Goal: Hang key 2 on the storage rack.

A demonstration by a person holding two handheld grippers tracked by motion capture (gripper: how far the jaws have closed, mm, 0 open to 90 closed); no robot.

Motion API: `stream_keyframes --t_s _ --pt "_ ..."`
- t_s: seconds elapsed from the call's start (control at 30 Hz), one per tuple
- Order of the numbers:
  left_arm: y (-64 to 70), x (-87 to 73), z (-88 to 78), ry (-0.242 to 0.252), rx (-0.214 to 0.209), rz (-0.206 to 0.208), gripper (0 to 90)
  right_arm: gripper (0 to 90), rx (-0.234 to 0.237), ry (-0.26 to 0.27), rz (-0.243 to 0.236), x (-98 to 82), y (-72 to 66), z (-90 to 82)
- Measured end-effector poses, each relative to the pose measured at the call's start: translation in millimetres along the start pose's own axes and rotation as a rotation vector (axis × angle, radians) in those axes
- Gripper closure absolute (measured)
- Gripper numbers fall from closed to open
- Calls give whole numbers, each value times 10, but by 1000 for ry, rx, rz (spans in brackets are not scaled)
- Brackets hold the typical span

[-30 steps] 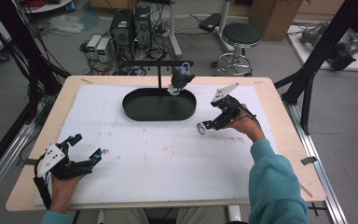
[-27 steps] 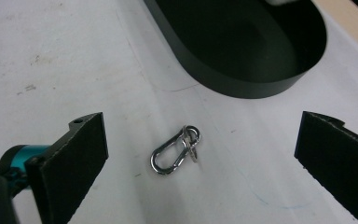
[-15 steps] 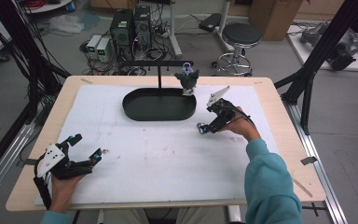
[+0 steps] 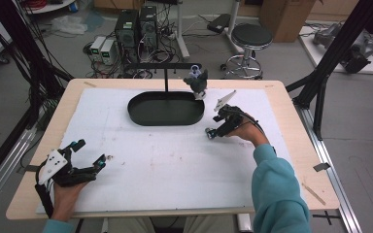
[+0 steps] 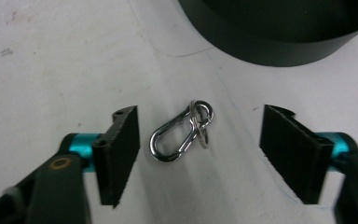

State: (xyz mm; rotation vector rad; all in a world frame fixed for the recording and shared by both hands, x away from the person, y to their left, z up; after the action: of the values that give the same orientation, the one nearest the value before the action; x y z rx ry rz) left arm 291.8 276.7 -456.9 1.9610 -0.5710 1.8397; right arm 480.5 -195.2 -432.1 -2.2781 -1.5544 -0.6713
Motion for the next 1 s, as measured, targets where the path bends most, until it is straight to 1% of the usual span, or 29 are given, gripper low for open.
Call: stream_keyframes --t_s 0.03,0.07,0.13,0.2,0.23,0.3,0.37,0.43,0.47,0.53,0.57,0.63,0.7,0.73,0.77,0.8,0.83,0.9,0.93,1.0 --pt "0 0 0 1 0 -1 58 333 -1 -14 -13 -2 -6 10" --pt "0 0 0 1 0 -1 58 333 -1 -14 -13 -2 -6 10" --pt "0 0 0 1 1 0 57 411 13 -20 -24 -3 -14 22" --pt "0 0 -1 1 0 0 57 459 4 -34 -46 -2 -19 35" --pt "0 0 -1 1 0 0 57 480 12 -34 -47 -2 -23 38" --pt "-1 0 -2 1 0 0 58 493 8 -38 -49 0 -20 42" --pt "-1 0 -2 2 0 0 57 537 -2 -44 -58 -2 -11 42" --pt "-2 0 -2 2 0 -1 57 550 -4 -44 -60 -4 -7 43" --pt "-3 0 -2 2 0 -1 57 562 3 -46 -56 -7 -9 44" --pt "-2 0 -2 2 0 -1 57 574 -4 -53 -60 -10 -10 56" --pt "-3 0 -3 2 0 0 58 588 1 -58 -55 -14 -12 58" --pt "-3 0 -2 2 0 -1 58 623 -12 -69 -72 -17 -7 65" --pt "-4 -1 -3 3 0 -1 57 643 -9 -69 -68 -18 -8 67" --pt "-3 0 -2 2 0 -1 57 661 -15 -67 -74 -16 -4 67" --pt "-3 0 -3 3 -1 -1 57 675 -6 -70 -78 -14 -7 66" --pt "-4 -1 -3 3 0 -1 57 685 -9 -71 -83 -12 -9 64" --pt "-4 0 -3 3 -1 -2 57 713 -17 -71 -88 -5 -9 61" --pt "-4 -1 -3 3 -1 -1 57 722 -22 -70 -90 -4 -9 63" --pt "-3 -1 -3 3 -1 -1 57 731 -30 -70 -99 0 -4 64" --pt "-4 0 -4 3 -2 -1 57 744 -27 -72 -102 3 -7 64"
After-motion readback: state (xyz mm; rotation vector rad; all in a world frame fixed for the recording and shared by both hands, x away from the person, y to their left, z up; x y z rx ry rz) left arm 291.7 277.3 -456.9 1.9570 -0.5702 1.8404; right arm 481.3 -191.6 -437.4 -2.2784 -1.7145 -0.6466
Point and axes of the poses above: each handheld gripper's, and its own axes: z roughly forward along the jaws, x roughly out of its top, y roughly to its right, the point moved 3 cm from there along z, roughly forward along the jaws, and after that the axes turned 3 degrees about -y, right-handed, at the moved point
